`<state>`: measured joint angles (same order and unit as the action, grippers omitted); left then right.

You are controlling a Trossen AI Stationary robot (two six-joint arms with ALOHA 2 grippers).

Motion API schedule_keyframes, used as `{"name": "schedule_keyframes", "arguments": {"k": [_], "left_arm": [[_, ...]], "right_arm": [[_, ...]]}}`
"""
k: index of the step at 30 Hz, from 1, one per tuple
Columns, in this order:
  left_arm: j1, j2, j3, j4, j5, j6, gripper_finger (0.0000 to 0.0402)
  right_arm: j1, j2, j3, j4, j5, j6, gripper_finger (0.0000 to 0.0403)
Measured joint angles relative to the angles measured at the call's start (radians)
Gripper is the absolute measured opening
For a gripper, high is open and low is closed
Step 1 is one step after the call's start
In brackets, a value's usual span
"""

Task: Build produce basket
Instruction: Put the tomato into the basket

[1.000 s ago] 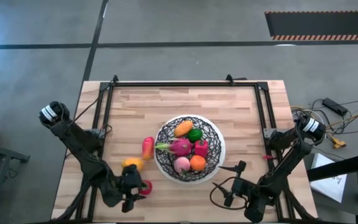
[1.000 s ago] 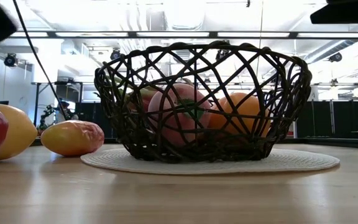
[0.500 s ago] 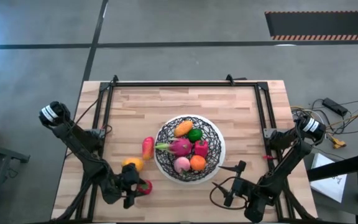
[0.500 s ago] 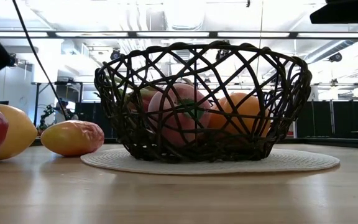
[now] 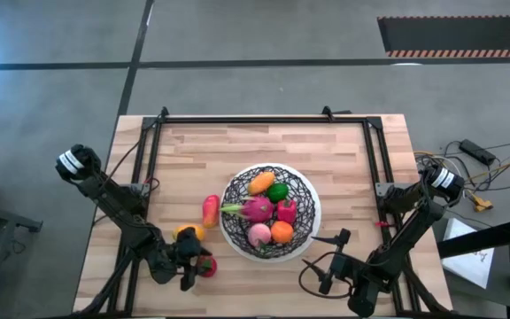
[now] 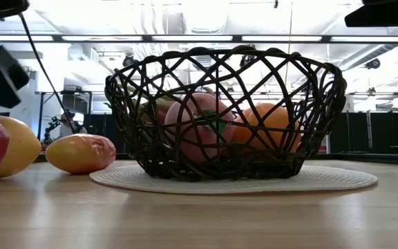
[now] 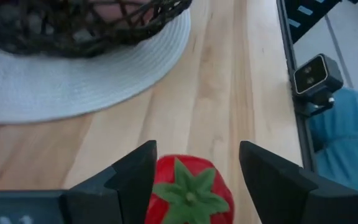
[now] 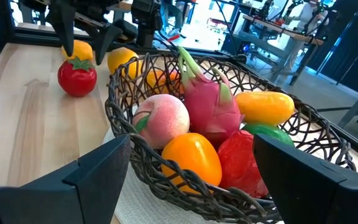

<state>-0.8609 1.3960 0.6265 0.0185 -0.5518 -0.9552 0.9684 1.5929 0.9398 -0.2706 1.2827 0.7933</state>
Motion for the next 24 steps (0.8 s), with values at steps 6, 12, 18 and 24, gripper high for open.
{"name": "schedule_keyframes", "arguments": {"k": [6, 12, 18, 24], "left_arm": [[0.017, 0.0, 0.012, 0.0, 0.01, 0.053, 0.0263], [0.028, 0.002, 0.012, -0.004, 0.065, 0.075, 0.0345], [0.027, 0.006, 0.017, -0.023, 0.136, 0.114, 0.0371], [0.028, 0.088, 0.027, -0.037, 0.151, 0.159, 0.0372]], "right_arm": [[0.0, 0.0, 0.0, 0.0, 0.0, 0.0, 0.0328], [0.0, 0.0, 0.0, 0.0, 0.0, 0.0, 0.0328], [0.0, 0.0, -0.001, 0.0, -0.001, 0.0, 0.0328], [0.0, 0.0, -0.003, 0.0, -0.001, 0.007, 0.0328]]}}
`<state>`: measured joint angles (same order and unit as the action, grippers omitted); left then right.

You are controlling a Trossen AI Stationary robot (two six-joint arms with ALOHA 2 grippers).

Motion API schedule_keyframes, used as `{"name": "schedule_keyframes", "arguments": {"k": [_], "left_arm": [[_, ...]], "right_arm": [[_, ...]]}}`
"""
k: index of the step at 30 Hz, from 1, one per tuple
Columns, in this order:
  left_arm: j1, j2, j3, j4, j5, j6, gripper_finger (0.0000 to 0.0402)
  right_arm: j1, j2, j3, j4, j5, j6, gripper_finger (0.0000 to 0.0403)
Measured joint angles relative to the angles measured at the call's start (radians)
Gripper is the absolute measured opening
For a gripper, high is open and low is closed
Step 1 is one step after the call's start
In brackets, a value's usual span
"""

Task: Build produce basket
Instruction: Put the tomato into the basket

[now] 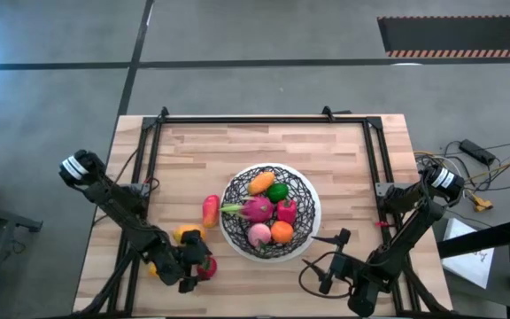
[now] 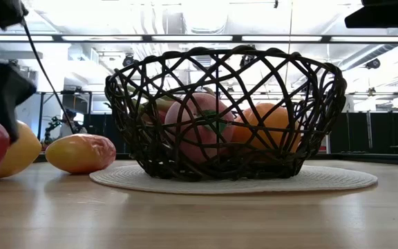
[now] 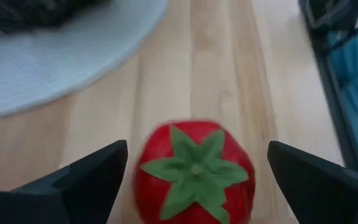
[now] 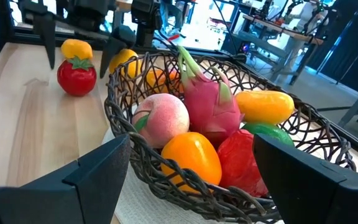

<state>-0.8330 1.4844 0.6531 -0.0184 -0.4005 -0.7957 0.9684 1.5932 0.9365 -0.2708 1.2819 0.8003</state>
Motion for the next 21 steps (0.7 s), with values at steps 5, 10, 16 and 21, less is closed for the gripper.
{"name": "schedule_keyframes", "arguments": {"k": [5, 10, 16, 21], "left_arm": [[0.0, 0.074, 0.043, 0.005, 0.026, 0.019, 0.0372], [0.0, 0.092, 0.075, 0.002, 0.037, 0.05, 0.0372], [0.0, 0.091, 0.086, -0.073, 0.046, 0.047, 0.036], [0.002, 0.091, 0.085, -0.084, 0.049, 0.051, 0.032]], "right_arm": [[0.0, 0.0, -0.004, 0.0, 0.0, 0.004, 0.0328], [0.0, 0.0, -0.004, 0.0, 0.0, 0.004, 0.0328], [0.0, 0.0, -0.005, 0.0, 0.0, 0.004, 0.0328], [0.0, 0.0, -0.005, 0.0, 0.0, 0.003, 0.0328]]}}
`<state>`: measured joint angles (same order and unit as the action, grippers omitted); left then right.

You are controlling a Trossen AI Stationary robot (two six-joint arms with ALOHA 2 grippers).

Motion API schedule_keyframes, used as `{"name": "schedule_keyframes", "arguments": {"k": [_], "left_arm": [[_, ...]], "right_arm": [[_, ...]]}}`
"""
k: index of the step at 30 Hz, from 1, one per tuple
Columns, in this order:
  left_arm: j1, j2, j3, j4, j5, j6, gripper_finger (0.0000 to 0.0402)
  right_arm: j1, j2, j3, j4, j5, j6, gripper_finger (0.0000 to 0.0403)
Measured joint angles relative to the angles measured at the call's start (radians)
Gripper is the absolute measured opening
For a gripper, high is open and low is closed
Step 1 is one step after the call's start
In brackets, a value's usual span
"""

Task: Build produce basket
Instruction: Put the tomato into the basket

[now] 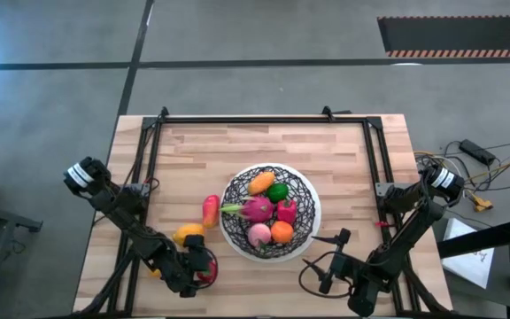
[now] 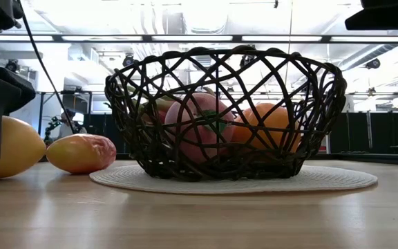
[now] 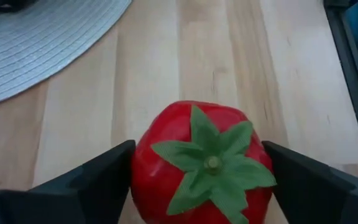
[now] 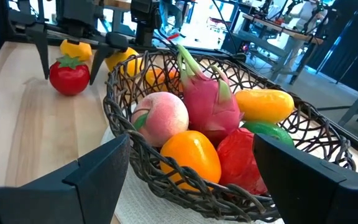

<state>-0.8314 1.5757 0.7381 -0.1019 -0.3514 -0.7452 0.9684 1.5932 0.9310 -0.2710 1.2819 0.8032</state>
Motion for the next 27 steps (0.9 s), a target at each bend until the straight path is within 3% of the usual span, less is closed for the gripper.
{"name": "schedule_keyframes", "arguments": {"k": [6, 12, 16, 21, 27], "left_arm": [[0.001, -0.006, 0.064, 0.0, 0.005, 0.031, 0.0281], [0.043, -0.006, 0.242, 0.018, 0.004, 0.299, 0.0278], [0.135, -0.005, 0.358, 0.023, -0.012, 0.502, 0.0277], [0.321, 0.024, 0.442, 0.024, -0.013, 0.596, 0.0276], [0.511, 0.14, 0.468, 0.173, 0.241, 0.655, 0.0275]], "right_arm": [[0.054, 0.0, 0.044, 0.0, 0.0, -0.088, 0.0328], [0.126, -0.001, 0.116, -0.003, 0.006, -0.206, 0.0328], [0.14, -0.001, 0.132, -0.004, 0.028, -0.225, 0.0328], [0.14, -0.001, 0.119, -0.008, 0.028, -0.203, 0.0328], [0.146, -0.001, 0.1, -0.008, 0.028, -0.156, 0.0328]]}}
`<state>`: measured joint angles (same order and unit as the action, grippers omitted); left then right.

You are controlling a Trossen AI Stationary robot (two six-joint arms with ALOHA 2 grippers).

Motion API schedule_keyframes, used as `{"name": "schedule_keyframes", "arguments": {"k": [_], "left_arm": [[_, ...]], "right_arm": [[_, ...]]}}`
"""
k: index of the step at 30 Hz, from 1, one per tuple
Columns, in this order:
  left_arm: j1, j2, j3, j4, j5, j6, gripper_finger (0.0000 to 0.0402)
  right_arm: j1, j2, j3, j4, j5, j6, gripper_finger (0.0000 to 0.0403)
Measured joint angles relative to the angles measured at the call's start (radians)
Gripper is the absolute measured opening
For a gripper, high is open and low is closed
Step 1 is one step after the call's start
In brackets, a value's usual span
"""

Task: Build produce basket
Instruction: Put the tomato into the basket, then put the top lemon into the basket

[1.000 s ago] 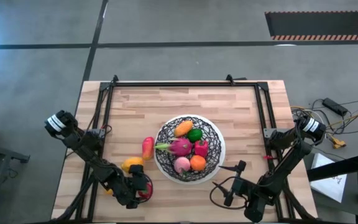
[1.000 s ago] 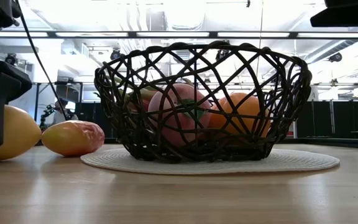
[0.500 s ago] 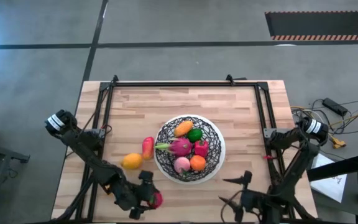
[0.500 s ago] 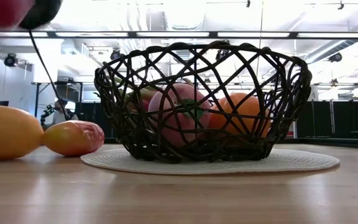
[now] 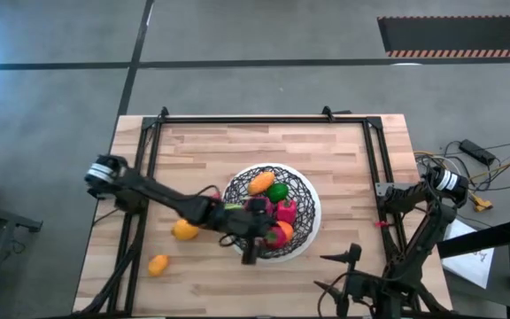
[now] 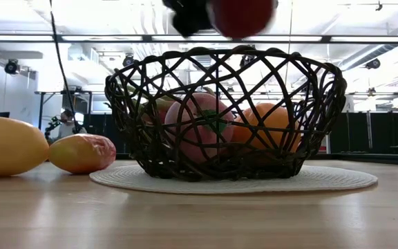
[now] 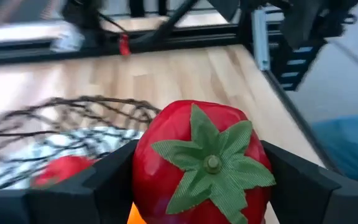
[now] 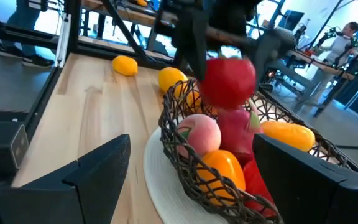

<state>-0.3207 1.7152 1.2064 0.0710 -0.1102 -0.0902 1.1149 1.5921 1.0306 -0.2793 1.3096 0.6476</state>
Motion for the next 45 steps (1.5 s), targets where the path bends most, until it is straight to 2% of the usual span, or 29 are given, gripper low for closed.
{"name": "schedule_keyframes", "arguments": {"k": [3, 8, 12, 18, 31, 38, 45], "left_arm": [[0.039, 0.08, 0.03, -0.012, 0.076, -0.005, 0.0275], [0.057, 0.192, 0.092, -0.046, 0.082, -0.008, 0.0275], [0.061, 0.23, 0.124, -0.101, 0.087, -0.016, 0.0275], [0.066, 0.232, 0.128, -0.157, 0.095, -0.031, 0.0284], [0.088, 0.233, 0.129, -0.166, 0.168, -0.026, 0.0359], [0.089, 0.215, 0.139, -0.171, 0.179, 0.001, 0.0363], [0.087, 0.128, 0.136, -0.235, 0.179, 0.042, 0.0364]], "right_arm": [[0.005, 0.0, -0.003, 0.001, 0.0, 0.015, 0.0328], [0.006, 0.0, -0.004, 0.0, 0.0, 0.027, 0.0328], [0.006, 0.0, -0.004, 0.0, 0.0, 0.035, 0.0328], [0.006, 0.0, -0.008, 0.0, 0.0, 0.041, 0.0328], [0.006, 0.0, -0.019, 0.0, 0.001, 0.057, 0.0328], [0.006, 0.0, -0.019, 0.001, 0.001, 0.059, 0.0328], [0.006, 0.0, -0.02, 0.001, 0.001, 0.059, 0.0328]]}}
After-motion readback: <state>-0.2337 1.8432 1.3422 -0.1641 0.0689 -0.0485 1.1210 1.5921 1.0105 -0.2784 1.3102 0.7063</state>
